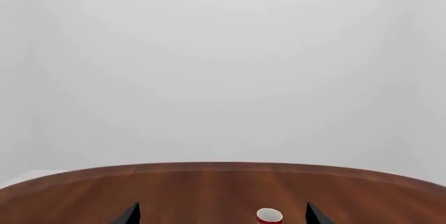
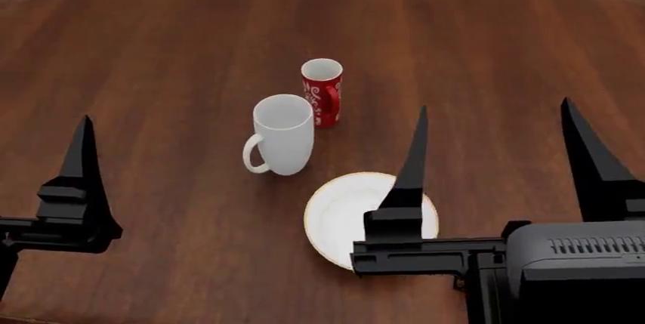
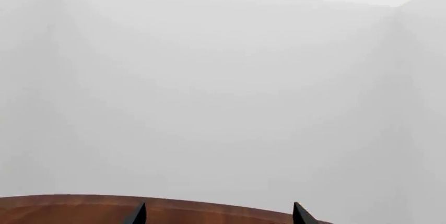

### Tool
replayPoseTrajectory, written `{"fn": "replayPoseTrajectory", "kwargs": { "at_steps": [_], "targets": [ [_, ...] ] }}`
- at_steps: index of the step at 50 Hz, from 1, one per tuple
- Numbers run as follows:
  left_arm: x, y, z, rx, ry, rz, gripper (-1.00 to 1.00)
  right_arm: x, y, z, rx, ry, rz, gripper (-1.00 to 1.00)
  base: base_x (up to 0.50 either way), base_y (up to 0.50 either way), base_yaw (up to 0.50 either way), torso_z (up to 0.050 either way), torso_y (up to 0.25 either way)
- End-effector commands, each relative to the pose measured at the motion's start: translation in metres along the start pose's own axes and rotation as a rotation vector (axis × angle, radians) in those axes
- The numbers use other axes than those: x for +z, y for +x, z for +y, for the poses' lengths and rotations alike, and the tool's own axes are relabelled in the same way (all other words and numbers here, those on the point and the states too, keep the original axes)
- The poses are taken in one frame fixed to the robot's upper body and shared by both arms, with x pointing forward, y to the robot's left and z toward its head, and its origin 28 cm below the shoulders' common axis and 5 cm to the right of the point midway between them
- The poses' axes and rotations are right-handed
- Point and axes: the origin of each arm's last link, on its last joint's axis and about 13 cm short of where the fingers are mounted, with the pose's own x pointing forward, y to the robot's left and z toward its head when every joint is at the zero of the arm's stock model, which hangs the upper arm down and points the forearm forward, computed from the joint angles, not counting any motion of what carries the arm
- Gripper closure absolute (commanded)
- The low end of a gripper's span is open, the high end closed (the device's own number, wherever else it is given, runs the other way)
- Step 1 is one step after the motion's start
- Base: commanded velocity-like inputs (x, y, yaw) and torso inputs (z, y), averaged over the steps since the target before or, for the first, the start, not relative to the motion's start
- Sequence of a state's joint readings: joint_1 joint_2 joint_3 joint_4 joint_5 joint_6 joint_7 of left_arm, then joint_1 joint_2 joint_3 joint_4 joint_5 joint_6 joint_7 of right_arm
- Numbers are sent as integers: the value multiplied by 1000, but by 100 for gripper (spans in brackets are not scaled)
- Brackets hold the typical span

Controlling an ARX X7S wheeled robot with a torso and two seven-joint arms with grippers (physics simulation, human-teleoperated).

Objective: Put the white mug on the plate.

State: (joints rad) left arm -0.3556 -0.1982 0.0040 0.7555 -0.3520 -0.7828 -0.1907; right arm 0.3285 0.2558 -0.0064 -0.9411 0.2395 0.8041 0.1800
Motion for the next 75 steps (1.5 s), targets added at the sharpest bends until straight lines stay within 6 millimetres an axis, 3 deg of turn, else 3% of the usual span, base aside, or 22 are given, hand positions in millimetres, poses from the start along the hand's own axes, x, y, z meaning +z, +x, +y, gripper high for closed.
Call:
{"fn": "replayPoseTrajectory", "kwargs": {
  "at_steps": [1, 15, 52, 75],
  "targets": [
    [0, 0, 0, 3, 0, -3, -100, -1, -1, 0, -2, 7, 3, -100, 0, 367, 0, 0, 0],
    [0, 1, 0, 6, -2, -5, -100, -1, -4, -4, -12, 19, -11, -100, 0, 233, 0, 0, 0],
    [-2, 1, 1, 15, 7, -15, -100, 3, -5, -3, -51, -6, -68, -100, 0, 0, 0, 0, 0],
    [-4, 1, 0, 13, 7, -9, -100, 1, -6, -4, -60, -7, -58, -100, -151, 7, -327, 0, 0]
  ]
}}
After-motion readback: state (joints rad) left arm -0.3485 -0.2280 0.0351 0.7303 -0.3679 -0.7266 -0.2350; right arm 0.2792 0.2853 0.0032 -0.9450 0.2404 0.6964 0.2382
